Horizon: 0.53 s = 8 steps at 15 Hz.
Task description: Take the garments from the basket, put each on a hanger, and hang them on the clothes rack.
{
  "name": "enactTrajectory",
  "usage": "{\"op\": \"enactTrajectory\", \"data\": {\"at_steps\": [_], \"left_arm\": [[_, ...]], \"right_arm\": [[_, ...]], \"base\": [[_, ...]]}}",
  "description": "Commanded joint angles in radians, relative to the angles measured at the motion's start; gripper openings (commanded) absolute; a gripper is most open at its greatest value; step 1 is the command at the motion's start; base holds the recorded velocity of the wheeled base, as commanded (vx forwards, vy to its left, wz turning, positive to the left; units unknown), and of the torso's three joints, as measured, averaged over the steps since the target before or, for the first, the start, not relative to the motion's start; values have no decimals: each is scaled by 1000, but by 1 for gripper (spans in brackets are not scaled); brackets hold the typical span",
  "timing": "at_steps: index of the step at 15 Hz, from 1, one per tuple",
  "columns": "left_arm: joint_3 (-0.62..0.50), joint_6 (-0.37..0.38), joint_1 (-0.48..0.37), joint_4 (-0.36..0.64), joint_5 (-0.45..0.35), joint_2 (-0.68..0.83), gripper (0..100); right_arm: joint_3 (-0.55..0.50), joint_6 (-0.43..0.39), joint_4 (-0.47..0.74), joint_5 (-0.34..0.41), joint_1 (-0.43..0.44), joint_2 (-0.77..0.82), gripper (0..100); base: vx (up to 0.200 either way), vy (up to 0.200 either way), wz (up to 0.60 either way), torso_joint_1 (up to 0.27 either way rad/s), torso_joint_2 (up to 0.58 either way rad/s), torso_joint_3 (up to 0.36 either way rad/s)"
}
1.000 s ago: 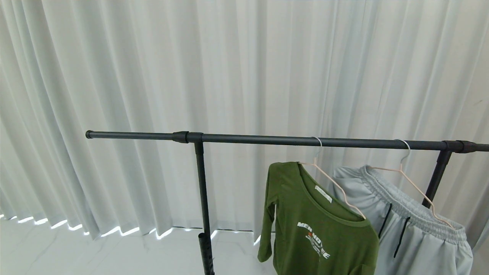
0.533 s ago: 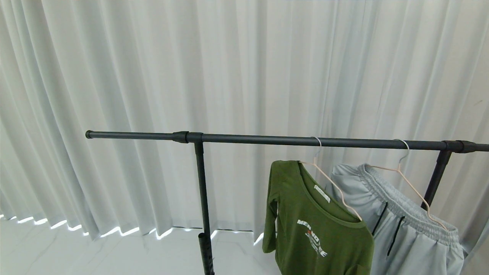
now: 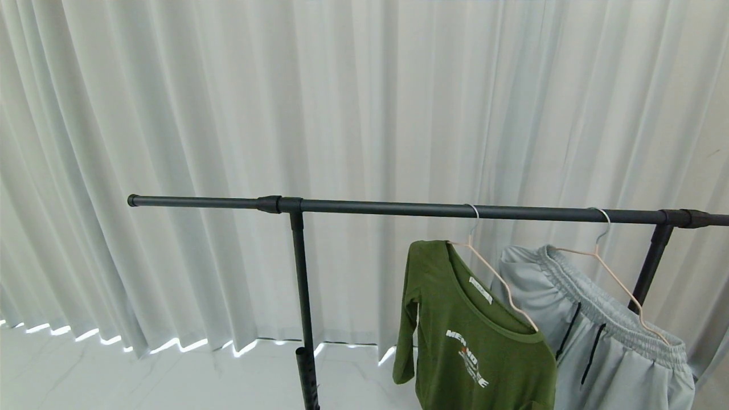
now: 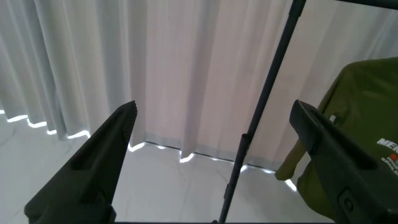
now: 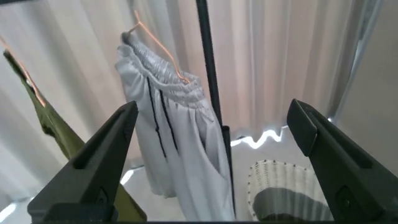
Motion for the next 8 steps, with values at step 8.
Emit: {"op": "enactTrajectory", "data": {"at_steps": [8], "left_arm": [[2,0,0,5,0,0,100]], "right_arm": [[2,-129,69,47,0,2,100]], "base": [[0,0,0,0,0,0]]}}
